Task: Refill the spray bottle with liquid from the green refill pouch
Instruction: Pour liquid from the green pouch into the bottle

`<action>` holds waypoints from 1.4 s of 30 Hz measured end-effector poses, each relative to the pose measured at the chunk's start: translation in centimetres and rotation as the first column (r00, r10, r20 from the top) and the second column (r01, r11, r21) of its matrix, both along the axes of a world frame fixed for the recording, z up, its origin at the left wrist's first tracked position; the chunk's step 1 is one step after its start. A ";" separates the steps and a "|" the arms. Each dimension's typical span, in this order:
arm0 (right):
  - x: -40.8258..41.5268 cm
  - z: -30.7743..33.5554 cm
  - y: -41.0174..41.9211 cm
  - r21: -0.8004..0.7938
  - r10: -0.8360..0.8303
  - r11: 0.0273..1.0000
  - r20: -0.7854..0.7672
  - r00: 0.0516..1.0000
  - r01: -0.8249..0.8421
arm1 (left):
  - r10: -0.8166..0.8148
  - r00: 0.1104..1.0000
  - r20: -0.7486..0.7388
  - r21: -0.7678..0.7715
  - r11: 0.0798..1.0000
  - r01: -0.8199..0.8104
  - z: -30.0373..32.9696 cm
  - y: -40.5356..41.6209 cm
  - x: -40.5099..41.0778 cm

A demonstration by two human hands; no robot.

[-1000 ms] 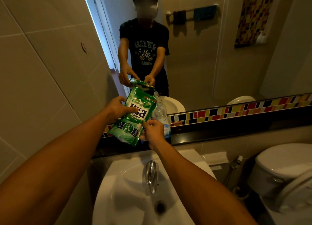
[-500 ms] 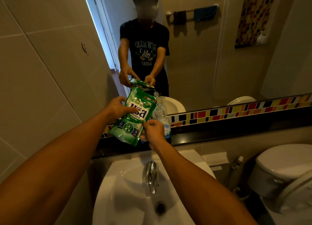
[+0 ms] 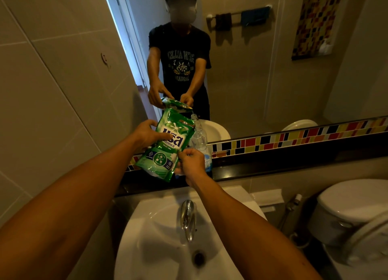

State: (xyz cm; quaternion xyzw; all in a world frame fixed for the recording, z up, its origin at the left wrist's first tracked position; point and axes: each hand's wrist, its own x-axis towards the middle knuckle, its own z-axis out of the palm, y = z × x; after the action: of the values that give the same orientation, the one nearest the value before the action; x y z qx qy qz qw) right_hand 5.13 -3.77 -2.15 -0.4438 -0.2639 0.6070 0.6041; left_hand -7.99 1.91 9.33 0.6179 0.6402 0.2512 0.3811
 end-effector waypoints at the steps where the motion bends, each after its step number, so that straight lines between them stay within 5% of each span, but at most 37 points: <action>1: 0.0 0.0 0.0 -0.003 -0.001 1.000 -0.001 1.000 0.001 | 0.000 1.000 -0.005 0.002 1.000 0.000 0.0 0.0 0.0; 42: -0.1 0.2 -0.1 -0.025 0.001 1.000 -0.020 1.000 -0.002 | -0.004 1.000 0.027 -0.014 1.000 0.005 -0.1 0.2 0.0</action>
State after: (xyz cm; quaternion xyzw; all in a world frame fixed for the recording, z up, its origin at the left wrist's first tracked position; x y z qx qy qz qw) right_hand 5.06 -3.90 -1.91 -0.4450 -0.2506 0.6151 0.6008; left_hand -8.03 2.09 9.19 0.6132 0.6353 0.2543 0.3947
